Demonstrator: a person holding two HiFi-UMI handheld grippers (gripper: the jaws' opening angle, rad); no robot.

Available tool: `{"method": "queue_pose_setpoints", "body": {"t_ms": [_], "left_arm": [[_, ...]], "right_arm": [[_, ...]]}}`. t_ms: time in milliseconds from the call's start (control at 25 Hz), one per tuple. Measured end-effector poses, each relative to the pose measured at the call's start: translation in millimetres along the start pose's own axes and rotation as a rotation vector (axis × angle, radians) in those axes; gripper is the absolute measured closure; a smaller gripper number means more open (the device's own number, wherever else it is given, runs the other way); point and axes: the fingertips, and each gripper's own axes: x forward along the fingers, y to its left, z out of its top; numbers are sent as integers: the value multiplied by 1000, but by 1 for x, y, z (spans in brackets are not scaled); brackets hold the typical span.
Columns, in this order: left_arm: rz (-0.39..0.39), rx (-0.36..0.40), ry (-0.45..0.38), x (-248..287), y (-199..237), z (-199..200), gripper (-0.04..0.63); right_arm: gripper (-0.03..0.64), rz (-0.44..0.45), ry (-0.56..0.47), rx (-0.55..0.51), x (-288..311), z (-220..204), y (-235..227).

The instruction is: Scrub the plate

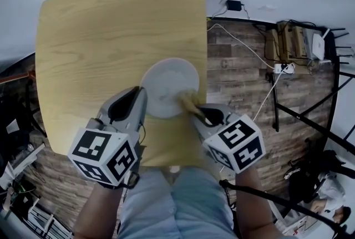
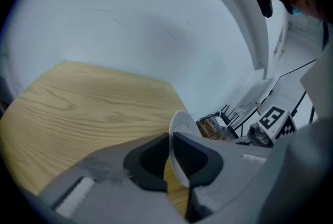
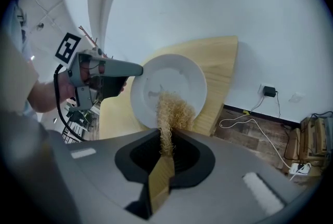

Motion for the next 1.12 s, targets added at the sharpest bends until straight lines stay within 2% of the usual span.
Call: {"method": "queue_pose_setpoints", "body": {"t_ms": [280, 560, 840, 1120], "left_arm": [[-7, 48, 5, 1, -2, 2, 546], [-24, 64, 7, 0, -6, 4, 545], [-31, 65, 13, 4, -8, 6, 541], [-33, 63, 12, 4, -9, 7, 540]], "right_arm": [[578, -12, -17, 66, -5, 12, -19], [578, -61, -45, 77, -6, 34, -37], [578, -77, -58, 32, -3, 66, -47], [578, -55, -60, -46, 9, 90, -31]]}}
